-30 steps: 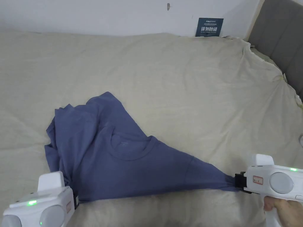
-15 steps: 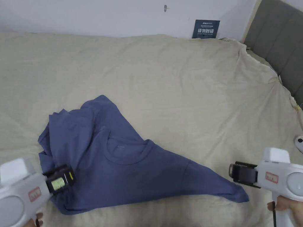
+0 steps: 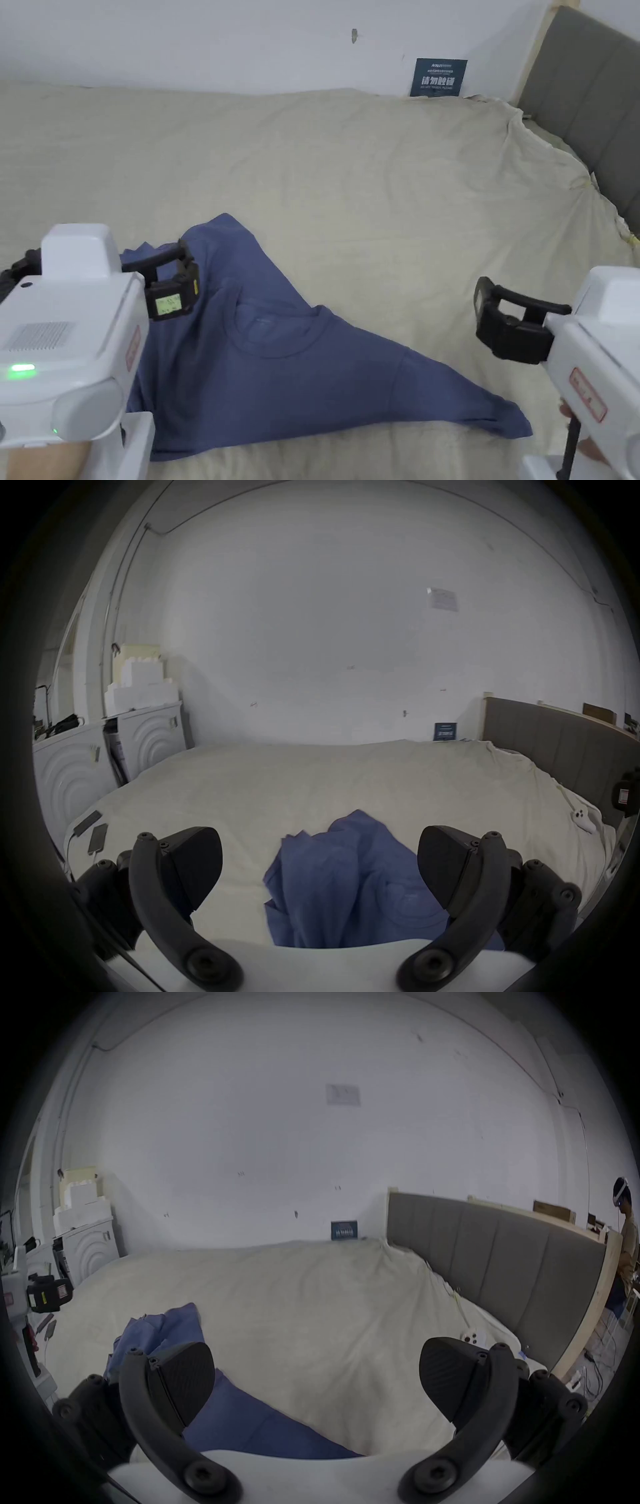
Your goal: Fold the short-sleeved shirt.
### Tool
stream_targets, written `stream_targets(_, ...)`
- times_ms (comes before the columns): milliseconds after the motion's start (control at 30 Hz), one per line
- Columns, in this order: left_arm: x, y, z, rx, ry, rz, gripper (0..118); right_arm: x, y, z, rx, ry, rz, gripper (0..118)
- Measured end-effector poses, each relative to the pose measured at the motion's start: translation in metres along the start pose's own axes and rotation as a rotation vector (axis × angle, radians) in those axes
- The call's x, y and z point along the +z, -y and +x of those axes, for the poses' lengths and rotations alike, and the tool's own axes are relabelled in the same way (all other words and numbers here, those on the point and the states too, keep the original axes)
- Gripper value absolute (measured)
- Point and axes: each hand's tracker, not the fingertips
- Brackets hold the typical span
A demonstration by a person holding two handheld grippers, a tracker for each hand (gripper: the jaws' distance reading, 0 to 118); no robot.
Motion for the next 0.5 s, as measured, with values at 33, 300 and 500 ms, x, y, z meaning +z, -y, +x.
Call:
stream_targets(33, 0.001, 0.002, 0.002, 0.001, 0.016, 0.0, 108, 0.001, 0.005, -0.003, 0.017, 0.01, 0.003, 116)
stream_targets(300, 0.011, 0.024, 0.013, -0.016, 0.058, -0.016, 0, 0.014, 0.012, -0.022, -0.009, -0.047, 0.019, 0)
stream_targets(500, 0.011, 0.027, 0.01, -0.016, 0.084, -0.034, 0, 0.017, 0.01, -0.025, -0.018, -0.065, 0.005, 0)
